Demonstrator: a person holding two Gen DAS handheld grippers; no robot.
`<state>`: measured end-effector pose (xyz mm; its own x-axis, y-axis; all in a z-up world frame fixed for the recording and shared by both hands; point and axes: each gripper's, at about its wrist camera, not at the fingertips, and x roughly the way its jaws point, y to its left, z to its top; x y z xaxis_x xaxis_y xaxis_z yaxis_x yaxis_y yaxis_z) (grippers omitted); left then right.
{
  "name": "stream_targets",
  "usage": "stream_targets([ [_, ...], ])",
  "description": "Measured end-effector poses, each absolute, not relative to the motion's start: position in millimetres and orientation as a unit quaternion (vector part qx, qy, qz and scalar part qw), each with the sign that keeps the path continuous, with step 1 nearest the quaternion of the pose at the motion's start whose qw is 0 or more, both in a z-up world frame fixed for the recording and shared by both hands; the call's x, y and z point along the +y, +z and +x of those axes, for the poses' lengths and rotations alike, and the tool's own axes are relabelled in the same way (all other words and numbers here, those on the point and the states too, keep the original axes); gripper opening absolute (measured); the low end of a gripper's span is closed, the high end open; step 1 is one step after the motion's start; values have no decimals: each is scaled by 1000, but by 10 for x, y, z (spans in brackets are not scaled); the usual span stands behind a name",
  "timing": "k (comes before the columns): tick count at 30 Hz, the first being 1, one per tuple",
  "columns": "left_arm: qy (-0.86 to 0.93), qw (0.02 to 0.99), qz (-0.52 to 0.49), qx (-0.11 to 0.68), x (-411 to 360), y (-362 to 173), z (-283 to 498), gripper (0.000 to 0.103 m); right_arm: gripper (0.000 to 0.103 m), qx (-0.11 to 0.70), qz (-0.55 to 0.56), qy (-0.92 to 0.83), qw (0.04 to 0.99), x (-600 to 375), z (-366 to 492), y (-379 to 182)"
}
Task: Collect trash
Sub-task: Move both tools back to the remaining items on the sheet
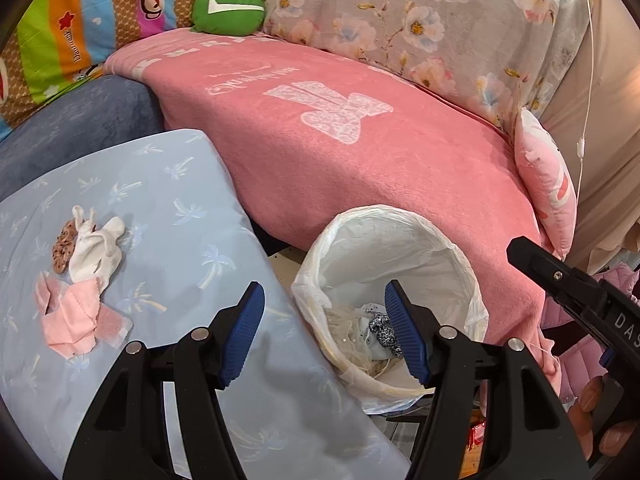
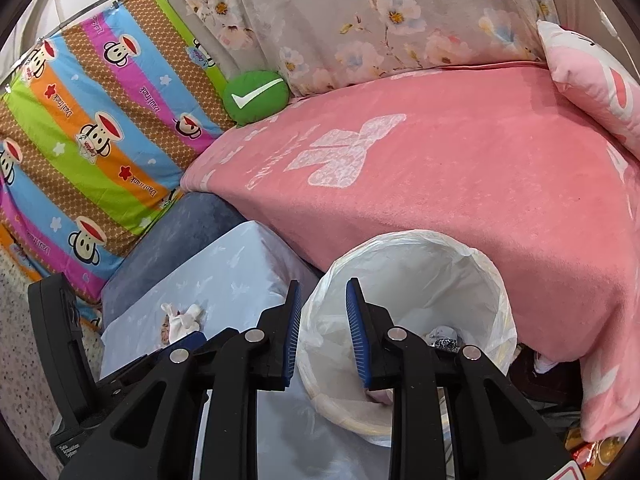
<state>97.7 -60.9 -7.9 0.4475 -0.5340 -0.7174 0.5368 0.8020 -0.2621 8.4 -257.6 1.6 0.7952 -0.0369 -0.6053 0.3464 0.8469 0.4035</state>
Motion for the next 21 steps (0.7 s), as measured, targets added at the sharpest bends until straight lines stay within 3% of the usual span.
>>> stream_targets([
  [21, -244, 872, -24, 423, 90, -184, 1093, 69, 25, 357, 212, -48, 908, -1802, 399, -219],
])
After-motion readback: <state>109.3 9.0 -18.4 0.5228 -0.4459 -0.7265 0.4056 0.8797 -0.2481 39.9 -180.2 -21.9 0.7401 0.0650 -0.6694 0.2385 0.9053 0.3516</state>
